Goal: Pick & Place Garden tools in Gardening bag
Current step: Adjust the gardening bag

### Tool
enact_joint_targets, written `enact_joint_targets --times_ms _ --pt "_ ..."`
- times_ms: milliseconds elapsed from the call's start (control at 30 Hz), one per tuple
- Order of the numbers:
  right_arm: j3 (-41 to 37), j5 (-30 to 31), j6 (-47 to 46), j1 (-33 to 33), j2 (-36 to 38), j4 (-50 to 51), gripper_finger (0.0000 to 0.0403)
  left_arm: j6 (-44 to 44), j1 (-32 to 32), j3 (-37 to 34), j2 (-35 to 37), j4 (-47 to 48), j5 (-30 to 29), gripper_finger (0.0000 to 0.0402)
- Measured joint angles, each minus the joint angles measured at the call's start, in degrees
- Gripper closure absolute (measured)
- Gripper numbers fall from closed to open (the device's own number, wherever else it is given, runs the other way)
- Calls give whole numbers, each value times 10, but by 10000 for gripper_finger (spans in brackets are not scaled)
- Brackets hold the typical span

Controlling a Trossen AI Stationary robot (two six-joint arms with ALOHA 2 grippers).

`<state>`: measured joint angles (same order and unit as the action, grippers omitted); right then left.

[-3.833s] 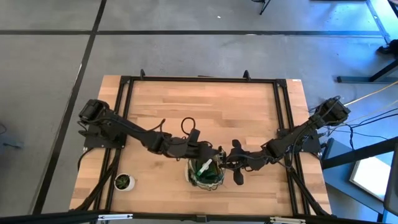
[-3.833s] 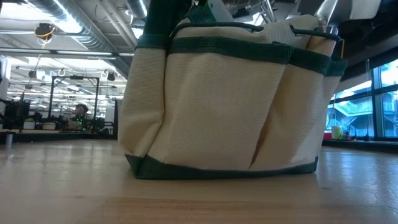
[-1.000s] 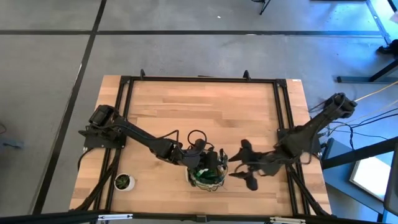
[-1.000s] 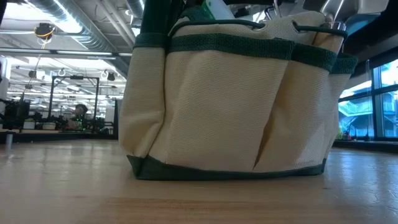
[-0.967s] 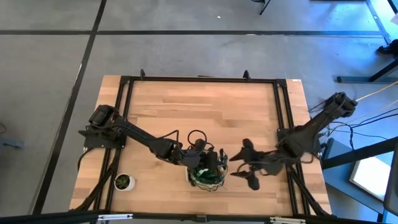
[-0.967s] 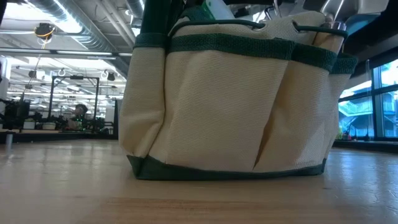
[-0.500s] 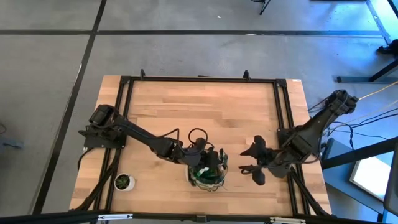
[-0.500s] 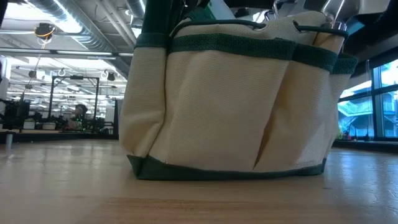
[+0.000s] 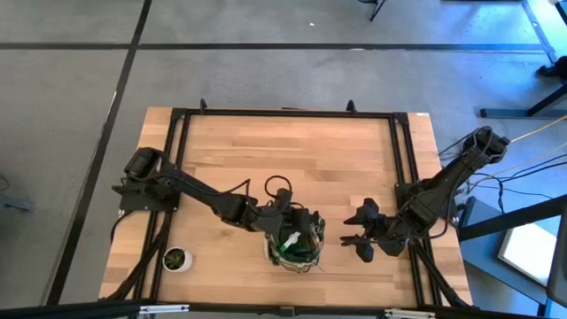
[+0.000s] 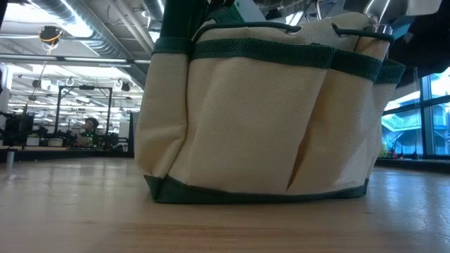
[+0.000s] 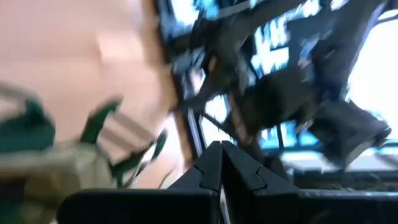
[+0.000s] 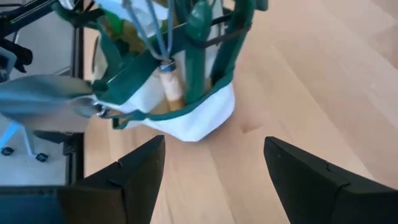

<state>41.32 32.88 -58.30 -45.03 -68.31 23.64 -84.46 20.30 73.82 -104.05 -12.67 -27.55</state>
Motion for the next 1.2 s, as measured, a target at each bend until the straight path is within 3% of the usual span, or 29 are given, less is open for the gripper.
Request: enact_joint_targets --times_ms 200,600,800,967,1200 --pt "0 0 4 -2 1 -23 127 92 12 0 35 -7 -98 400" --pt "0 -104 93 -2 13 -133 127 253 81 0 63 -7 -80 400" --pt "0 -145 99 -2 13 -161 128 234 141 1 63 51 -45 400" --pt "0 -180 104 0 13 -192 128 203 186 1 62 171 -86 401" --pt "46 -216 135 16 13 -128 128 177 194 1 62 263 -87 401"
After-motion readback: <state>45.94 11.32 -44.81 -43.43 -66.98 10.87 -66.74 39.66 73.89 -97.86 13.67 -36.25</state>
